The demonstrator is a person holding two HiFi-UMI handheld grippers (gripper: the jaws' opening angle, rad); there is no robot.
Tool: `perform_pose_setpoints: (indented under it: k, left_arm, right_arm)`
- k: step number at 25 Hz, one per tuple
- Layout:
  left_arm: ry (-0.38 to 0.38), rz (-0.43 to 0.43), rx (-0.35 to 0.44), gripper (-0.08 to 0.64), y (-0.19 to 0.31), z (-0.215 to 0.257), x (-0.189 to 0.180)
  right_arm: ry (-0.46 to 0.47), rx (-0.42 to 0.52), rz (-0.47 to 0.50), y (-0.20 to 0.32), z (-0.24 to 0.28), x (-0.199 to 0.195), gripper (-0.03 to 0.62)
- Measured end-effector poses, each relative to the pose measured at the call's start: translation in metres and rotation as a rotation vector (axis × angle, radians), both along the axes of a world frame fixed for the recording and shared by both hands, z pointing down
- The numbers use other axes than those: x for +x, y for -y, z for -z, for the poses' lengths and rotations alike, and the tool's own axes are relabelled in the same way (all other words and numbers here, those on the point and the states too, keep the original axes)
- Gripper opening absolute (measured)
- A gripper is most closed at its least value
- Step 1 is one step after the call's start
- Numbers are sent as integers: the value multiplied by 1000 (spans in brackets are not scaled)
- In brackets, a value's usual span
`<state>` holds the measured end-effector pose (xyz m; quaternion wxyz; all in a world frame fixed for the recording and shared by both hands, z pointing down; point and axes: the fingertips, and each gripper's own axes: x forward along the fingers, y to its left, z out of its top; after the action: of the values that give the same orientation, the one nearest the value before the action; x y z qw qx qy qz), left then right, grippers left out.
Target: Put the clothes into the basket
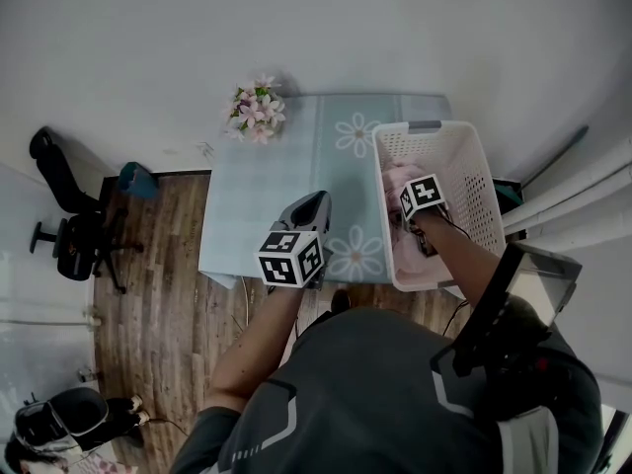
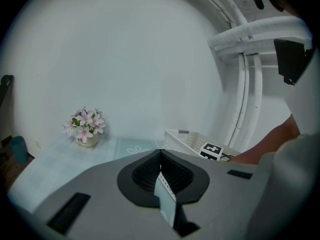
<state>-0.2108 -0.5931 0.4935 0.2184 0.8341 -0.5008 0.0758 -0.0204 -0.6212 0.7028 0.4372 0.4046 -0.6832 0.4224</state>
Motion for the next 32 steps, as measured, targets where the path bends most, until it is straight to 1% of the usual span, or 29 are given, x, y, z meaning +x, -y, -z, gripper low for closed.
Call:
perform_pose_setpoints:
  k: [8,12,15,18,23,28,32]
  left_arm:
    - [13,1,25,11,-9,12,-1]
    - [7,13,39,9,-18,18,0]
    - [-8,24,45,11,-22,20,3]
    - [-21,25,53,11,-29,24,11]
    - [-25,20,60,11,-42,27,23]
    - [-24,38,76,11,-57,37,31]
    - [-36,28,106,11,-75,49,38]
  right_arm:
    - [15,-8,2,0,1,-1,396]
    - [9,-18,5,-6,12,2,417]
    - [37,-4,-8,-7,29,5,420]
    - [89,16,-4,-10,54,7,420]
    - [166,107,17,-12,100,6,419]
    - [193,247,41,-16,144,11,419]
    - [140,422,57,-18,182,27,419]
